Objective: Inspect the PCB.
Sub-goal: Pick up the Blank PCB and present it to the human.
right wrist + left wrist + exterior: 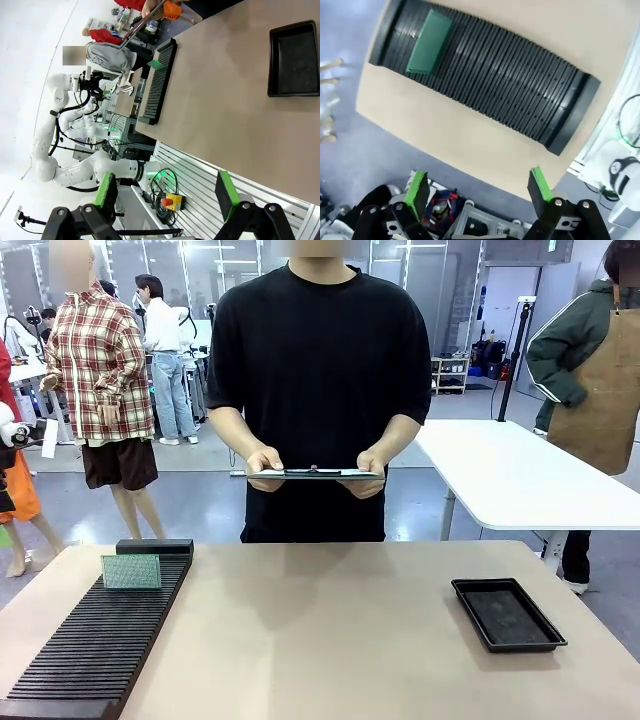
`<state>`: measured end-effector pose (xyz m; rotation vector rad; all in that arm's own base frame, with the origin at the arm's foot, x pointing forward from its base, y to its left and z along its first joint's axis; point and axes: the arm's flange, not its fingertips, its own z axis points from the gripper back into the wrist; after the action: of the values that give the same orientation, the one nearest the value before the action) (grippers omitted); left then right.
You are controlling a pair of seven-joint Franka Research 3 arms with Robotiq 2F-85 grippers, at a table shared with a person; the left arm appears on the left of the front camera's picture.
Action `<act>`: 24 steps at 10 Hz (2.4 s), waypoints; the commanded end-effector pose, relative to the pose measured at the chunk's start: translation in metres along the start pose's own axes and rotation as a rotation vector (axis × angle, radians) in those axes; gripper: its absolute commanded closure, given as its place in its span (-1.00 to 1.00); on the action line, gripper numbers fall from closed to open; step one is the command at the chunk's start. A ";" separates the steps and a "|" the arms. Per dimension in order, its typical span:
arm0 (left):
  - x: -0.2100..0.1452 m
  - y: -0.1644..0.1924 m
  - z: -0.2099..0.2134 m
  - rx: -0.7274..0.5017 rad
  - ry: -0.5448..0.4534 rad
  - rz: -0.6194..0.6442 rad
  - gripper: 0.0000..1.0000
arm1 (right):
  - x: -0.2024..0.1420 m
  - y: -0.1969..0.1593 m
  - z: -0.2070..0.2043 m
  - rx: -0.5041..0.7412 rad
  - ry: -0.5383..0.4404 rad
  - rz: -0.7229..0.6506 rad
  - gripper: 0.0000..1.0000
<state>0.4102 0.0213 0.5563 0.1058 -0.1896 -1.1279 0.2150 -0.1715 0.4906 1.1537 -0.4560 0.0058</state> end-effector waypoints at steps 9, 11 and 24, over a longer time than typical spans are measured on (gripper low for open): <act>0.037 0.065 -0.056 0.010 0.057 -0.337 -1.00 | 0.001 0.001 0.001 0.012 -0.005 0.015 -1.00; 0.054 0.089 -0.072 -0.064 0.002 -0.397 -1.00 | 0.001 0.001 0.001 0.012 -0.005 0.015 -1.00; 0.114 0.153 -0.209 -0.230 0.140 -0.363 -1.00 | 0.001 0.001 0.001 0.012 -0.005 0.015 -1.00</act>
<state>0.6259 -0.0240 0.3915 0.0469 0.0866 -1.4658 0.2146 -0.1719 0.4905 1.1534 -0.4559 0.0037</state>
